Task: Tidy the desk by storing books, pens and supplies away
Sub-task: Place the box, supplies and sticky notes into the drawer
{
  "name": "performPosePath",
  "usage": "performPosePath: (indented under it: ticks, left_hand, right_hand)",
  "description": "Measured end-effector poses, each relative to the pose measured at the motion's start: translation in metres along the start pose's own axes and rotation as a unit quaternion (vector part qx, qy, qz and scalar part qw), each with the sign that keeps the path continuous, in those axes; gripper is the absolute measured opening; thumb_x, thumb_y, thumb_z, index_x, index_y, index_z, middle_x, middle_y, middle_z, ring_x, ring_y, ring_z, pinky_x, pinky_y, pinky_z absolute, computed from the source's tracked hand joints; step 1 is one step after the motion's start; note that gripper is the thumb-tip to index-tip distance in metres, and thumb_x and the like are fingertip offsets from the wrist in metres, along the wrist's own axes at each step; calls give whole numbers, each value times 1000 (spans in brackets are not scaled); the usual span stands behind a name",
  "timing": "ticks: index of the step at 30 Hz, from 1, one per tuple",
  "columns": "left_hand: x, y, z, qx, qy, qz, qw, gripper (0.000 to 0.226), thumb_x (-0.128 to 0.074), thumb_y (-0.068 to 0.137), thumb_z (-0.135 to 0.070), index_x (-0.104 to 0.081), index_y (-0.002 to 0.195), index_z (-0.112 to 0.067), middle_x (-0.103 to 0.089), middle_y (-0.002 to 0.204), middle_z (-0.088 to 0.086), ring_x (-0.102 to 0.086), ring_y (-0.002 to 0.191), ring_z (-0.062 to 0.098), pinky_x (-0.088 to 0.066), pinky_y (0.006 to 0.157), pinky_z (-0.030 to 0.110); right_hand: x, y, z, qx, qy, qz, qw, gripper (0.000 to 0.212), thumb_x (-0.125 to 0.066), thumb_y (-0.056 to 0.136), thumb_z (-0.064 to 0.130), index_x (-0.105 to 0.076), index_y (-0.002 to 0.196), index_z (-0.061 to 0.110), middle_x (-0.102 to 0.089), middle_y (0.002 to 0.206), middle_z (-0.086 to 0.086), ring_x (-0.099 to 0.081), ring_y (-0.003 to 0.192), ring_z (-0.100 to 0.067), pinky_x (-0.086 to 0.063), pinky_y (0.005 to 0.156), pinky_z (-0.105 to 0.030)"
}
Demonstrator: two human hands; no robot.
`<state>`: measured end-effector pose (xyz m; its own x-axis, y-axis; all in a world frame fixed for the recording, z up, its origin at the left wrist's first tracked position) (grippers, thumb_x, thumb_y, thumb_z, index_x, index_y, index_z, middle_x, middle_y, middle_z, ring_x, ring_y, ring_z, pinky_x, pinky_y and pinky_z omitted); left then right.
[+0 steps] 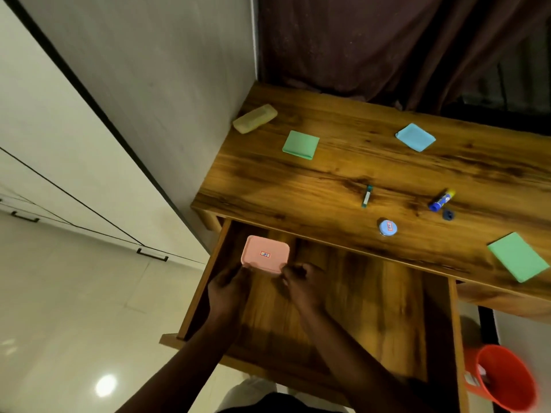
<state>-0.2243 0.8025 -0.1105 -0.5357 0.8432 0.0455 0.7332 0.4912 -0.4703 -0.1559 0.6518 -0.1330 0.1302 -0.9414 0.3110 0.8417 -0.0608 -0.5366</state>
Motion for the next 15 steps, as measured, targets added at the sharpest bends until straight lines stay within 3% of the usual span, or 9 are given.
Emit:
performPosePath:
  ticks: [2, 4, 6, 15]
  left_hand:
    - [-2, 11, 3, 29, -27, -4, 999, 20, -64, 98, -33, -73, 116, -29, -78, 106, -7, -73, 103, 19, -59, 92, 49]
    - [-5, 24, 5, 40, -39, -12, 998, 22, -65, 98, -32, -74, 117, -25, -78, 105, -5, -73, 103, 21, -60, 91, 46]
    - [-6, 37, 7, 43, -45, -29, 998, 22, -66, 98, -28, -74, 117, -22, -79, 104, -4, -74, 104, 22, -61, 89, 44]
    - [-5, 69, 13, 44, -32, -42, 998, 25, -69, 96, -27, -72, 120, -23, -78, 111, -5, -73, 105, 18, -59, 94, 49]
  right_hand:
    - [-12, 8, 4, 0, -21, -15, 1000, 20, -75, 91, 37, -56, 84, 36, -69, 105, 2, -66, 90, -12, -54, 67, -28]
    - [-20, 17, 9, 2, -41, -30, 999, 15, -76, 91, 37, -67, 96, 25, -72, 108, -3, -62, 83, -9, -45, 60, -21]
    - [-30, 25, 14, 4, -67, -34, 997, 30, -76, 91, 36, -72, 110, 13, -73, 107, -4, -61, 83, -10, -39, 54, -18]
    - [-50, 41, 22, -6, -74, -29, 997, 35, -74, 92, 35, -71, 115, 9, -71, 112, -6, -59, 85, -11, -44, 56, -20]
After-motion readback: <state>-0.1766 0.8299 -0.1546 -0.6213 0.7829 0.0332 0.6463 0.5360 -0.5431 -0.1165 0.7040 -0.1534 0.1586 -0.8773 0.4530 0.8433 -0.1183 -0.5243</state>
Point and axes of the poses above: each hand's wrist, its own y-axis towards the middle knuckle, its own x-axis out of the back of the hand, z = x × y, the point moved 2 cm from there along y, towards the middle knuckle
